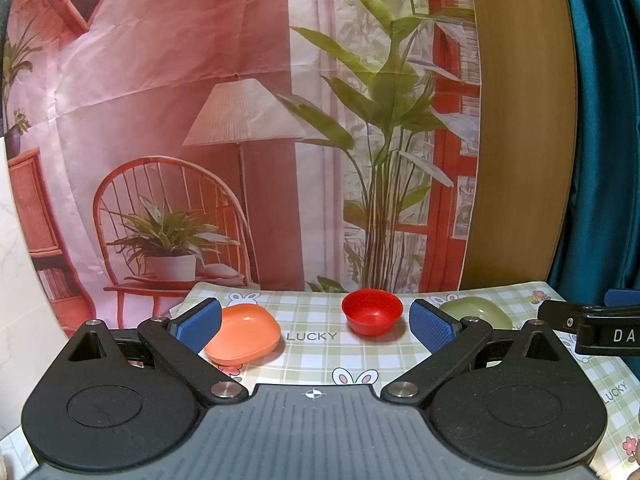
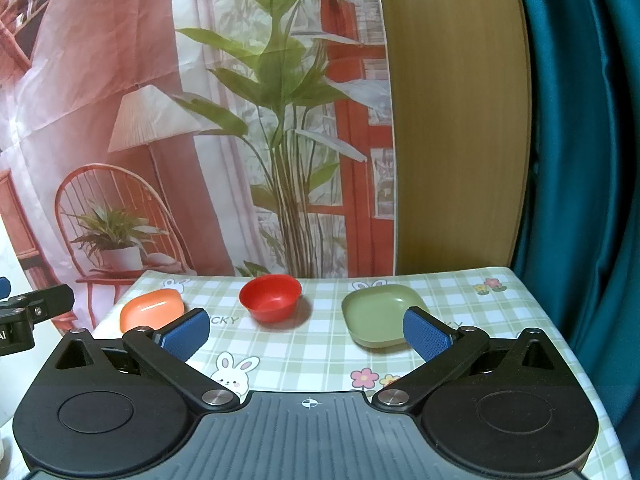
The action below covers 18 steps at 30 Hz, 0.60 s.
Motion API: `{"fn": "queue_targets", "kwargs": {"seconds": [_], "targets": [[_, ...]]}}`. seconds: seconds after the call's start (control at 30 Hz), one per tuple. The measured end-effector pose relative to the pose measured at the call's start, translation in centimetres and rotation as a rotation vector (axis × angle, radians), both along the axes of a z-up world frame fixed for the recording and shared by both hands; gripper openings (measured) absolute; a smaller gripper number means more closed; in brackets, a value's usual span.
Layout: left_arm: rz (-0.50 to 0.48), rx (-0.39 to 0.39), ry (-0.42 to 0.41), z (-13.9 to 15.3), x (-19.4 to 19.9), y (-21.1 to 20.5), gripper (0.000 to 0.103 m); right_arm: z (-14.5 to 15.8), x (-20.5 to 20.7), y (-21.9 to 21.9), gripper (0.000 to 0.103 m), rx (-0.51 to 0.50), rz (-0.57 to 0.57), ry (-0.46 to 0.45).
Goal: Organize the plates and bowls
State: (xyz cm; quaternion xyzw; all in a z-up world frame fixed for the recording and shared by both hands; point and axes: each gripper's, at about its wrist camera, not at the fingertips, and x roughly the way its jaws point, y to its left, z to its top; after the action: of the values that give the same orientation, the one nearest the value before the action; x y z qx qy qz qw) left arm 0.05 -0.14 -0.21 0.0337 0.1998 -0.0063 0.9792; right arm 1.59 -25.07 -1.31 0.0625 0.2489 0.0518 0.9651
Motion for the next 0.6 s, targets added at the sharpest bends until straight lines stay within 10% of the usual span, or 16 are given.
{"fn": "queue_targets", "kwargs": {"seconds": [0.6], "targets": [[-0.01, -0.007, 0.007, 0.15, -0.29, -0.3, 0.101, 0.0, 0.01, -0.02, 0.103, 0.0, -0.003, -0.003]]}}
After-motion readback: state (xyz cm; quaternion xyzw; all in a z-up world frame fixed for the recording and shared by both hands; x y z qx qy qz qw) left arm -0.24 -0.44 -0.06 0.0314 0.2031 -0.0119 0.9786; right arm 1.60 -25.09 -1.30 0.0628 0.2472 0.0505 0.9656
